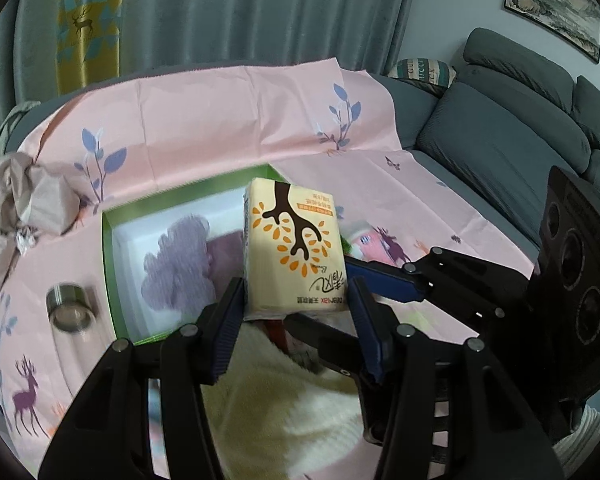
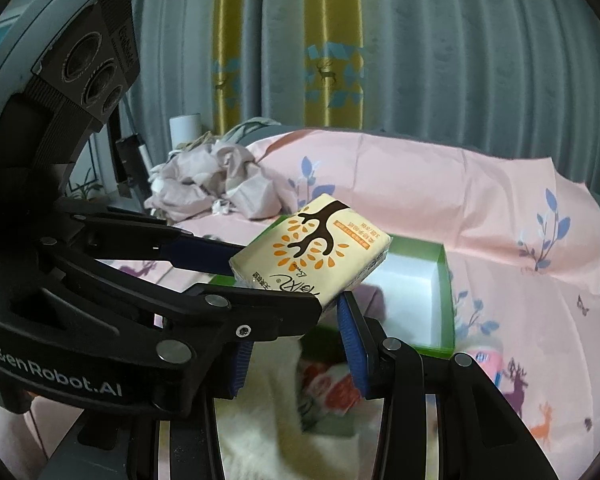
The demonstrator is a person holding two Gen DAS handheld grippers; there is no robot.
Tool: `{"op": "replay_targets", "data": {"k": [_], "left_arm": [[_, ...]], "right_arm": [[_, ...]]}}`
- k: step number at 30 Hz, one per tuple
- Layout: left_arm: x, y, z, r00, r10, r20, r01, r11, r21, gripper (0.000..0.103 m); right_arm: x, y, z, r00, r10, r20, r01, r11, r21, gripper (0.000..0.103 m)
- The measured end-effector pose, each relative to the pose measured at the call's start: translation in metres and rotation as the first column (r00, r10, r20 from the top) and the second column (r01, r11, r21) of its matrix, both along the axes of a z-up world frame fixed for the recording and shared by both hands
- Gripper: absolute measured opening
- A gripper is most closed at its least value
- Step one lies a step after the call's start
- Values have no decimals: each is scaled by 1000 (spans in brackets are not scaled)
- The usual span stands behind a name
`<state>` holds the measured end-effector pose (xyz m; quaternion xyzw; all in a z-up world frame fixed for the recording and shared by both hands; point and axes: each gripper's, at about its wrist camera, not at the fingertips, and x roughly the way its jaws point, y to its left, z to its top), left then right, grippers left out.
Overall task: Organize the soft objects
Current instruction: 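Lift the tissue pack with both grippers and carry it over the green box, then lower the tissue pack into the box and open both grippers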
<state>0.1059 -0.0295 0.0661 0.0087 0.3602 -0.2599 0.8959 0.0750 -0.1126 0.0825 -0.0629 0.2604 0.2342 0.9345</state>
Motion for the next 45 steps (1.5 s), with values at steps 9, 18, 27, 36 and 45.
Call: {"op": "replay_targets", "data": {"k": [9, 18, 27, 36, 45], "left_arm": [[51, 2, 13, 1000, 4, 2, -4, 1000, 3, 51], [88, -1, -19, 995, 22, -102, -25, 999, -30, 51], [110, -6, -50, 986, 31, -165, -31, 1000, 4, 51], [124, -3, -66, 979, 50, -198, -48, 999, 13, 51], [133, 1, -79, 974, 63, -219, -59, 998, 24, 51]], "right_arm": [[48, -3, 13, 1000, -10, 15, 10, 1000, 5, 43], [83, -10, -15, 998, -14, -63, 15, 1000, 8, 43], [104, -14, -50, 987, -15, -159, 17, 1000, 16, 43], [119, -9, -64, 981, -18, -195, 18, 1000, -4, 43], [130, -3, -75, 974, -25, -227, 20, 1000, -23, 43]]}}
